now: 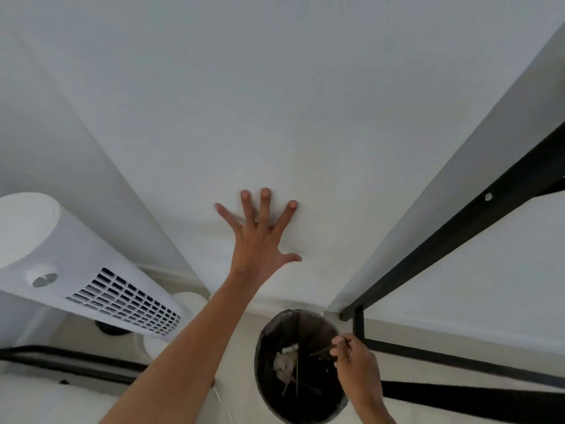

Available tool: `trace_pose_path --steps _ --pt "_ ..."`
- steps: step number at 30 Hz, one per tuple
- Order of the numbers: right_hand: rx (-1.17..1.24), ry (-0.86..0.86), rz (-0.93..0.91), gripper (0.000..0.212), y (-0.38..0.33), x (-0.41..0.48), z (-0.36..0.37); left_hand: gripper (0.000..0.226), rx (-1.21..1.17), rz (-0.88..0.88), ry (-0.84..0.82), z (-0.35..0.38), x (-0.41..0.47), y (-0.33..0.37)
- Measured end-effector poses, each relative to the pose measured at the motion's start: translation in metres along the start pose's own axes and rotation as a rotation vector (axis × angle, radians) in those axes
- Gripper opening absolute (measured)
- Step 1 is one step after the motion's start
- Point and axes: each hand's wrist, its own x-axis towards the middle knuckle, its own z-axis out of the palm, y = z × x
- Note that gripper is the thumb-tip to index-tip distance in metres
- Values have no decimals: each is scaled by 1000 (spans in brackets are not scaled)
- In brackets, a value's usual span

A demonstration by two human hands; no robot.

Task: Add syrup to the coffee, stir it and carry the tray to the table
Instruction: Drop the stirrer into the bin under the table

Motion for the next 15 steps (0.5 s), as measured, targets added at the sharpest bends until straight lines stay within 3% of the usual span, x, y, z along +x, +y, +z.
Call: trace_pose_path --steps 15 --pt "-116 72 21 24 44 38 46 162 -106 27 87 17 -1 -4"
